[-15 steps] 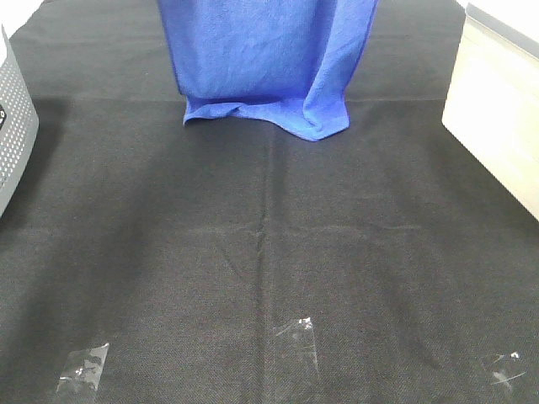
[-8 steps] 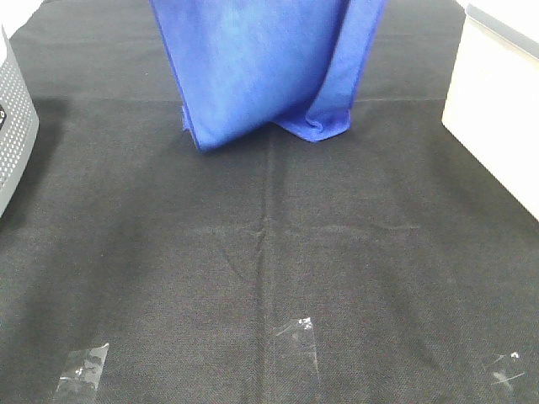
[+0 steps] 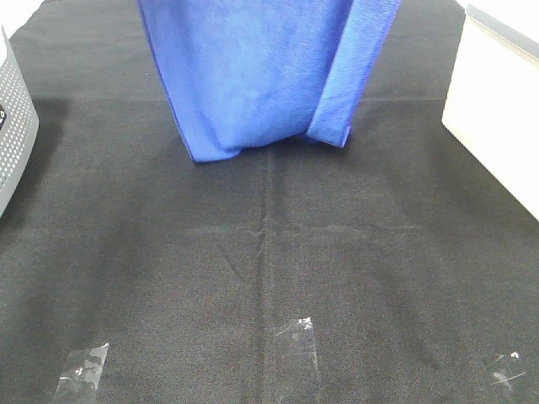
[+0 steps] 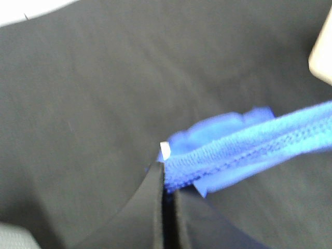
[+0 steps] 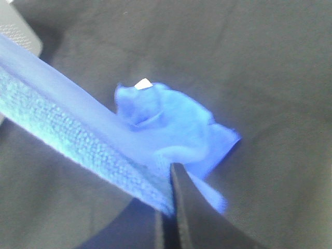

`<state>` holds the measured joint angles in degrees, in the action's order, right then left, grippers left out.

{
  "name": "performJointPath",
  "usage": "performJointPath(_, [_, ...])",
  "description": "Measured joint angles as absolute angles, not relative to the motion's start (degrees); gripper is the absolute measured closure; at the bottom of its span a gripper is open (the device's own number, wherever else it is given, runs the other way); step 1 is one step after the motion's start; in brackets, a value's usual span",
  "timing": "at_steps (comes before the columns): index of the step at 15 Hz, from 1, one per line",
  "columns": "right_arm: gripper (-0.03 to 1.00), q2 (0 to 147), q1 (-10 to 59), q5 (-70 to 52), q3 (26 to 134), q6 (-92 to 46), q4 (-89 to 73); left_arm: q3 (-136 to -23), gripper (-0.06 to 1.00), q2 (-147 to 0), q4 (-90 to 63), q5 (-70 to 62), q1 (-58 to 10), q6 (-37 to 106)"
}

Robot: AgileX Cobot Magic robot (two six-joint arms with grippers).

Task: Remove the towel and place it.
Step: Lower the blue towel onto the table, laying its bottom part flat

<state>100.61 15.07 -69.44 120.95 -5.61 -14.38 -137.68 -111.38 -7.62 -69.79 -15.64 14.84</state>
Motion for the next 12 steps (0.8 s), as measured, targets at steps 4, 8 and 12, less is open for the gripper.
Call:
performJointPath(4, [0.96,93.79,15.36,-69.44,109.43,-6.13,-16.84,-121.52,0.94,-100.15,-7.16,-70.07,-16.1,15.93])
performJointPath(8, [0.96,86.23,15.64,-68.81,101.64,-7.16,-19.25,-112.19,0.94,-90.13,-8.31,-70.07,-16.33,18.56])
performJointPath(12, [0.96,81.82,15.7,-68.58,92.65,-7.16,-22.12,-101.3,0.94,-84.11,-8.31,-70.07,-16.5,21.37])
